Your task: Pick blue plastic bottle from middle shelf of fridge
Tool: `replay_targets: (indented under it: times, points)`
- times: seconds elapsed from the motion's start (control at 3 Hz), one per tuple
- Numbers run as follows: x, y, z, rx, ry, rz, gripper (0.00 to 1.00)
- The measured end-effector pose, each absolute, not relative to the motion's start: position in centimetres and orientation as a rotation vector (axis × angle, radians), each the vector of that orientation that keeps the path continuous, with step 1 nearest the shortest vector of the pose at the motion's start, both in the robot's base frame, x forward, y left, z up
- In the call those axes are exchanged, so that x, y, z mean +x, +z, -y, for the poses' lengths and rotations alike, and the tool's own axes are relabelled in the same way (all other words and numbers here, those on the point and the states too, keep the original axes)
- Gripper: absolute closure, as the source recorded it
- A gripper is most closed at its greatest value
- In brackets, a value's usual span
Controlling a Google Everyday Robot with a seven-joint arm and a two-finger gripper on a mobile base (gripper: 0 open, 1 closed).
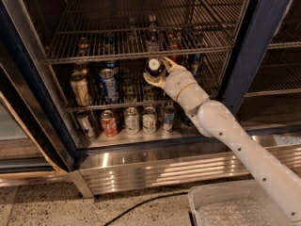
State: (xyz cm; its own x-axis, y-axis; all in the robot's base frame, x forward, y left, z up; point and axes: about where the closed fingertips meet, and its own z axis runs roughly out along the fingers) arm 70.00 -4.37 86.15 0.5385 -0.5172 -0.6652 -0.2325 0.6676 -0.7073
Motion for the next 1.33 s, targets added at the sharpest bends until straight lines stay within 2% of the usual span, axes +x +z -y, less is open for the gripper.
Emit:
replay_targets:
  times: [0.33,1.33]
  points:
    - [69.1,85.8,4.2,-0.865,-0.174,-1.041,1.00]
    - [61.3,87.5,4.8,-0.867,-0.101,-1.069,1.00]
